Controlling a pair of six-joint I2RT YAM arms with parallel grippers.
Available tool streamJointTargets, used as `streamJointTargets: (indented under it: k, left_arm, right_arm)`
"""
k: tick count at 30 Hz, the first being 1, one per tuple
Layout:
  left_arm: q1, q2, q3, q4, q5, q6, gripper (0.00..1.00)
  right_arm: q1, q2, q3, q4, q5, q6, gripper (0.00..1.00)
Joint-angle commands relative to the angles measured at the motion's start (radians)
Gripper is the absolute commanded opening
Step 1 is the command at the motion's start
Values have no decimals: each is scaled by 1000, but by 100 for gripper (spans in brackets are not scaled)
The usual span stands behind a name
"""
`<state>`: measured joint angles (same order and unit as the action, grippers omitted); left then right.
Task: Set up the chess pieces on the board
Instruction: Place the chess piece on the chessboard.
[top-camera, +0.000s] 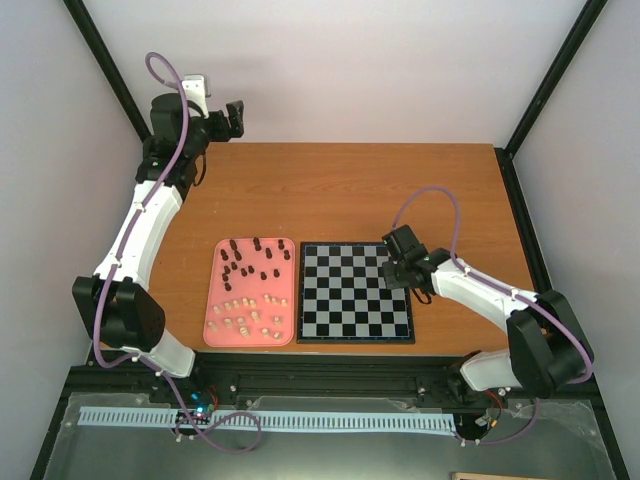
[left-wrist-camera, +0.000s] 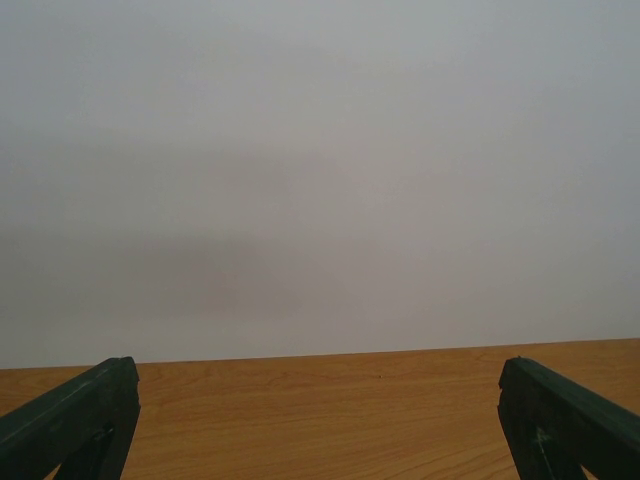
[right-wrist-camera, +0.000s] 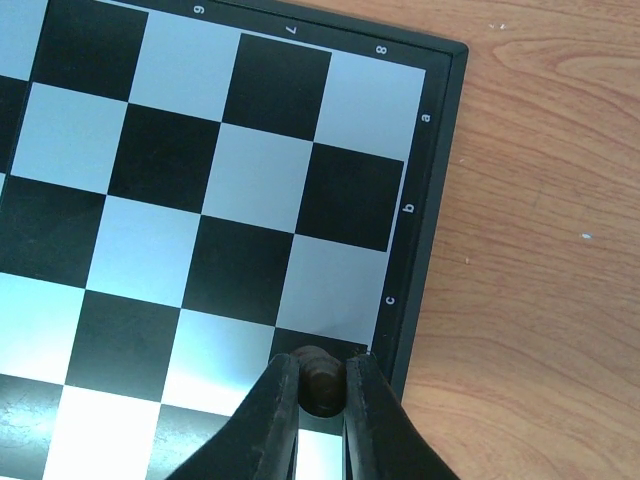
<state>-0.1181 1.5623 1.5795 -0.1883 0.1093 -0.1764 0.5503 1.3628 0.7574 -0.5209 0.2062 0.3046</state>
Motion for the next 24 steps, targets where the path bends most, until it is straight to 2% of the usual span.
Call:
streamJointTargets:
  k: [1, 5, 9, 11, 24]
  left_arm:
    - [-4, 4, 41, -5, 10, 22, 100]
    - [-3, 0, 41, -5, 11, 22, 100]
    - [-4, -3, 39, -7, 11, 23, 100]
    - [-3, -5, 40, -7, 11, 22, 100]
    - [-3, -10, 33, -5, 9, 22, 100]
  right_arm:
    - [3, -1, -36, -41, 8, 27, 6]
    - [3, -1, -34, -55, 19, 44, 14]
    - [3, -7, -28, -79, 36, 63, 15]
    - [3, -14, -27, -85, 35, 67, 19]
    - [10, -32, -36, -57, -17, 44, 35]
